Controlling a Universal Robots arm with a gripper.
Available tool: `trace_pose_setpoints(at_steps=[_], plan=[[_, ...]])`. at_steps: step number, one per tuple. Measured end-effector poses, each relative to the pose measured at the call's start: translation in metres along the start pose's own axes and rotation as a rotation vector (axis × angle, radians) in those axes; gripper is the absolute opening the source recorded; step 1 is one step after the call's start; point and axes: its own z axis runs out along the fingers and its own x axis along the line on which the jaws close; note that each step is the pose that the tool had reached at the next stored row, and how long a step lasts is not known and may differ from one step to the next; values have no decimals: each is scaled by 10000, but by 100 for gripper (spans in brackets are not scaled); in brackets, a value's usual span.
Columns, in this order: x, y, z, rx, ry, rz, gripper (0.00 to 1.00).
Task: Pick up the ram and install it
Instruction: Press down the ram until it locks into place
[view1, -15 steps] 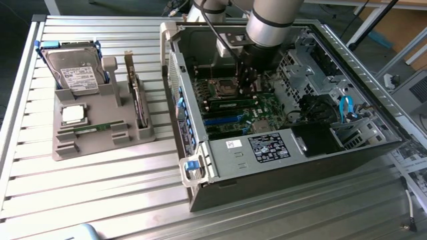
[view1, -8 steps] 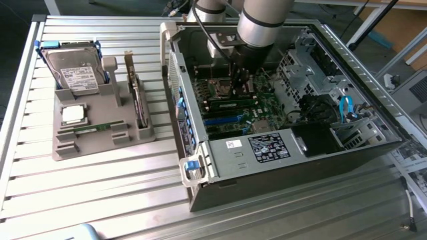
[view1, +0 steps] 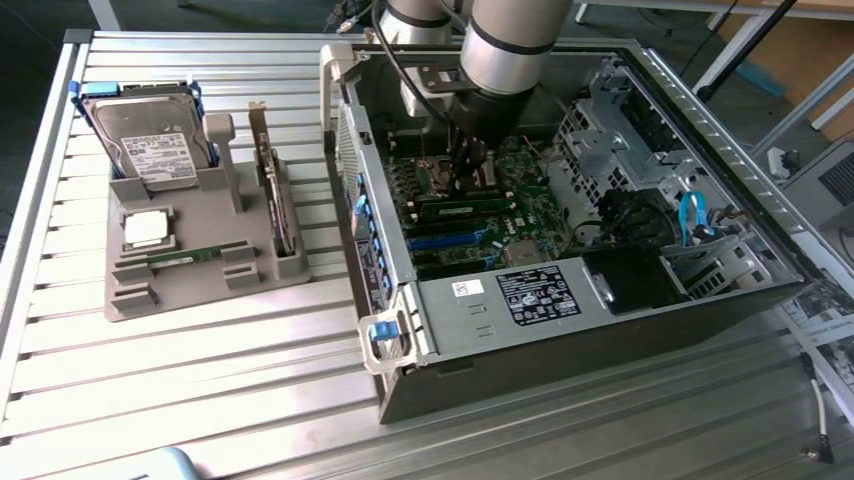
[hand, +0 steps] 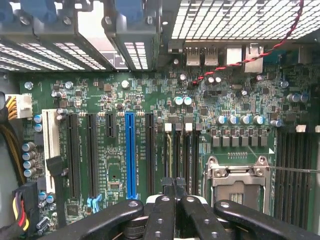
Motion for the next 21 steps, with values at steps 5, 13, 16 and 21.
trace_pose_setpoints(at_steps=[5,13,16,21], plan=[[1,1,23,0,0,0,10],[2,7,51,0,1,2,10],[2,30,51,0,0,1,10],[2,56,50,0,0,0,10]])
